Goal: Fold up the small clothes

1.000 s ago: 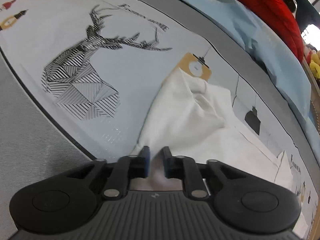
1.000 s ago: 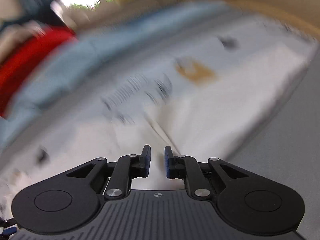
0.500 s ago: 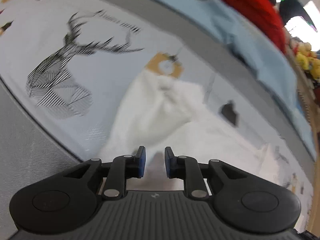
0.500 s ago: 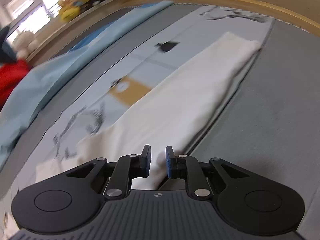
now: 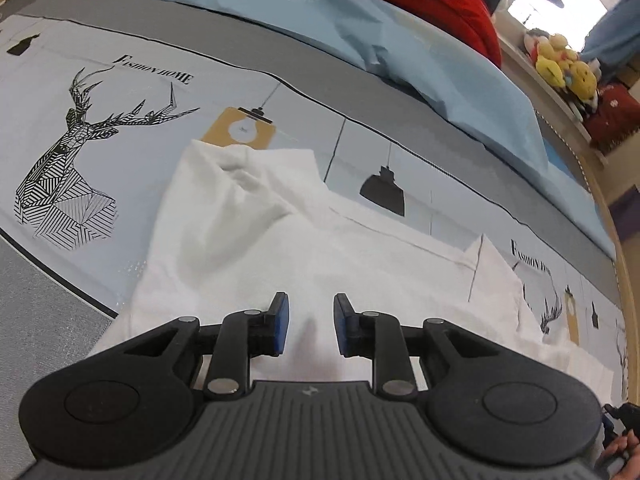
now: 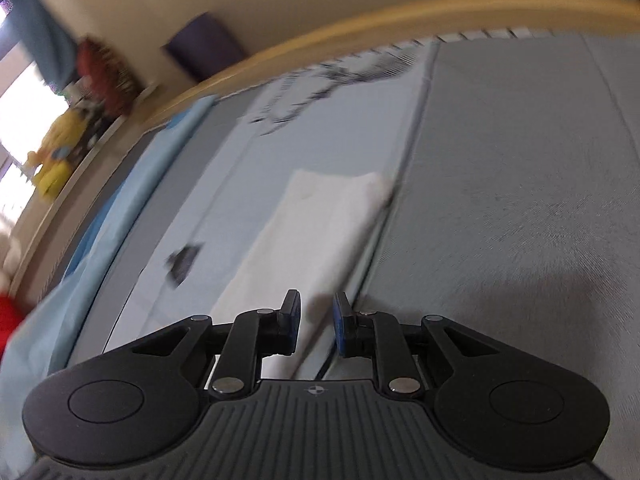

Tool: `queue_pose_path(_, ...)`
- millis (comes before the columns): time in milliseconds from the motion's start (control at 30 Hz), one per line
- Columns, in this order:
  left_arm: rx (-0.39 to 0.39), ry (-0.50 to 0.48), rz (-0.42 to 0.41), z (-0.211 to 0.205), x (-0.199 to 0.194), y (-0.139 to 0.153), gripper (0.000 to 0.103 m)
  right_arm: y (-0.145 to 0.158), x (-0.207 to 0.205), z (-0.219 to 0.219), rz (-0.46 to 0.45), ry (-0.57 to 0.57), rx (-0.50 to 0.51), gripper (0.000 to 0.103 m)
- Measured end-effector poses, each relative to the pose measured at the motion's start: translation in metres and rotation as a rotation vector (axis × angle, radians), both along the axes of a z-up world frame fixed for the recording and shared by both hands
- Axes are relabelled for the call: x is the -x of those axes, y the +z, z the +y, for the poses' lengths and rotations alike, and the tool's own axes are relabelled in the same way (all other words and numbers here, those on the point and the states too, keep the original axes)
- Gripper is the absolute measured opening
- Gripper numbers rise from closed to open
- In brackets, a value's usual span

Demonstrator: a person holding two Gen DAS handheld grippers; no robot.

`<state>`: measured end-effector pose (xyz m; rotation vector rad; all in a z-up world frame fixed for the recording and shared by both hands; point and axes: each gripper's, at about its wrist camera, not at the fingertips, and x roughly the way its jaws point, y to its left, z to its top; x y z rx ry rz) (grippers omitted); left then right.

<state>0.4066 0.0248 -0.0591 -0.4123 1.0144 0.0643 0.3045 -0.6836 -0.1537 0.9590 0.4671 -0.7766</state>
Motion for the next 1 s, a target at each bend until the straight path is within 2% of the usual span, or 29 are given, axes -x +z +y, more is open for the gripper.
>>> queue_pose_path(67, -0.004, -0.007, 0.002, -0.002, 0.002, 0.0, 0.026, -0.014, 0.003, -0.018, -0.026, -0.035, -0.063, 0.018)
queue_pose_path(233, -0.005, -0.017, 0.002, -0.005, 0.004, 0.0, 0.026, -0.034, 0.005, -0.035, -0.144, -0.046, -0.092, 0.018)
queue_pose_path(300, 0.002, -0.015, 0.0, -0.004, 0.005, 0.002, 0.026, -0.039, 0.006, -0.038, -0.181, -0.053, -0.096, 0.013)
queue_pose_path(333, 0.005, -0.013, 0.0, -0.003, 0.005, 0.002, 0.026, -0.04, 0.006, -0.038, -0.186, -0.05, -0.089, 0.013)
queue_pose_path(367, 0.006, -0.011, -0.001, -0.002, 0.005, 0.003, 0.026, -0.04, 0.005, -0.039, -0.188, -0.047, -0.081, 0.006)
queue_pose_path(400, 0.007, -0.008, -0.004, -0.001, 0.005, 0.004, 0.026, -0.038, 0.006, -0.038, -0.188, -0.048, -0.073, 0.006)
queue_pose_path(467, 0.007, 0.0, -0.009, 0.003, 0.007, 0.007, 0.026, -0.03, 0.007, -0.032, -0.185, -0.064, -0.025, 0.006)
queue_pose_path(600, 0.025, 0.031, -0.019, 0.018, 0.009, 0.013, 0.026, 0.01, -0.005, -0.007, -0.14, -0.025, 0.152, 0.005)
queue_pose_path(700, 0.062, 0.078, -0.026, 0.036, 0.012, 0.02, 0.026, 0.058, -0.025, 0.04, -0.144, 0.108, 0.308, 0.005)
queue_pose_path(767, 0.1, 0.12, -0.035, 0.052, 0.015, 0.025, 0.026, 0.093, -0.04, 0.095, -0.176, 0.245, 0.41, 0.005)
queue_pose_path(867, 0.125, 0.175, -0.051, 0.074, 0.019, 0.033, 0.026, 0.134, -0.05, 0.204, -0.281, 0.506, 0.516, 0.005)
queue_pose_path(933, 0.135, 0.215, -0.059, 0.092, 0.023, 0.037, 0.026, 0.151, -0.048, 0.279, -0.364, 0.691, 0.535, 0.005)
queue_pose_path(1000, 0.148, 0.248, -0.056, 0.107, 0.026, 0.038, 0.026, 0.156, -0.045, 0.35, -0.435, 0.897, 0.484, 0.008)
